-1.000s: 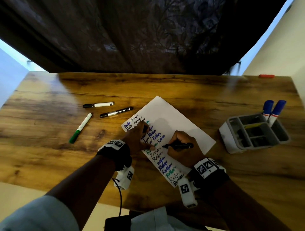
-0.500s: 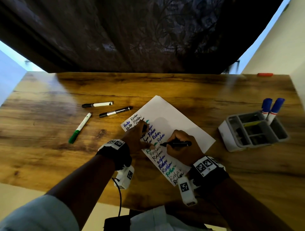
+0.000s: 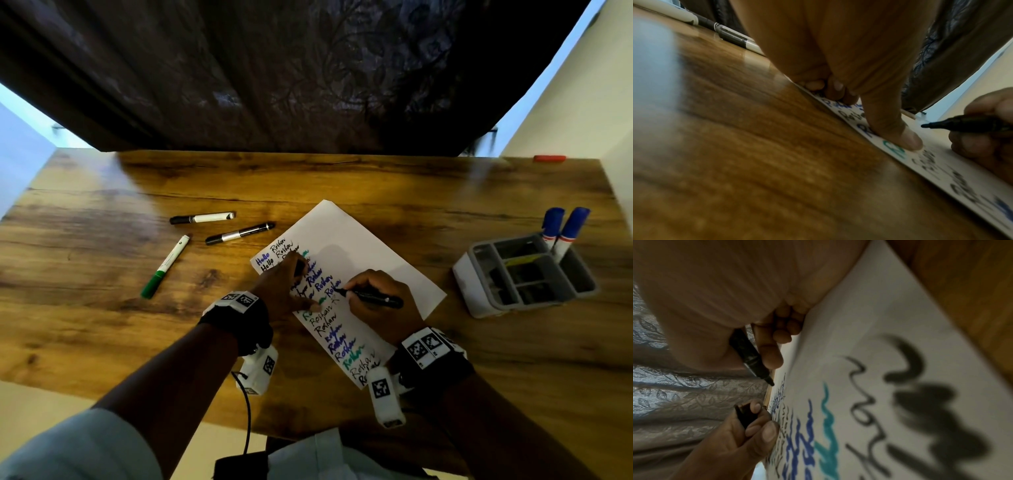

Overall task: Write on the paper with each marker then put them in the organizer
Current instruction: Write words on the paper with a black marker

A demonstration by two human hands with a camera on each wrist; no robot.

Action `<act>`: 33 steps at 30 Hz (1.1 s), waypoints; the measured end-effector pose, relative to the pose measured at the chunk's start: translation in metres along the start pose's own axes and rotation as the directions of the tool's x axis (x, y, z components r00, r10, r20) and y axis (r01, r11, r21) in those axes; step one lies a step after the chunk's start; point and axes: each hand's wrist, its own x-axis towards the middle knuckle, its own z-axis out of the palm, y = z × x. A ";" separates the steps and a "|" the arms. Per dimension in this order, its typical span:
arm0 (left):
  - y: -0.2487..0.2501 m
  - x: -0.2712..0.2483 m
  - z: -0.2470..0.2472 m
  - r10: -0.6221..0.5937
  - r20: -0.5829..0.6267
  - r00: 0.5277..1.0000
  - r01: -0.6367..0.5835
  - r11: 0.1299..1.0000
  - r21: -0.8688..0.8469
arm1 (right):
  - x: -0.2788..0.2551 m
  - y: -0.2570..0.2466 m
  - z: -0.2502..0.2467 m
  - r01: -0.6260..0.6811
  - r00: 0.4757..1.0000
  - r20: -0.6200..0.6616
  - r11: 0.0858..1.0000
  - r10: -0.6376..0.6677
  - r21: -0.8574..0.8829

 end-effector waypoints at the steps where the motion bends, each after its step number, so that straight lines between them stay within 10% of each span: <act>1: 0.000 0.000 0.000 0.001 0.000 1.000 -0.001 1.000 -0.007 | 0.000 0.000 0.000 0.015 1.000 0.005 1.000 -0.015 0.005; 33: 0.004 -0.003 -0.001 0.004 -0.001 1.000 -0.004 1.000 0.012 | 0.000 0.006 0.005 -0.032 0.997 -0.066 0.999 0.030 -0.036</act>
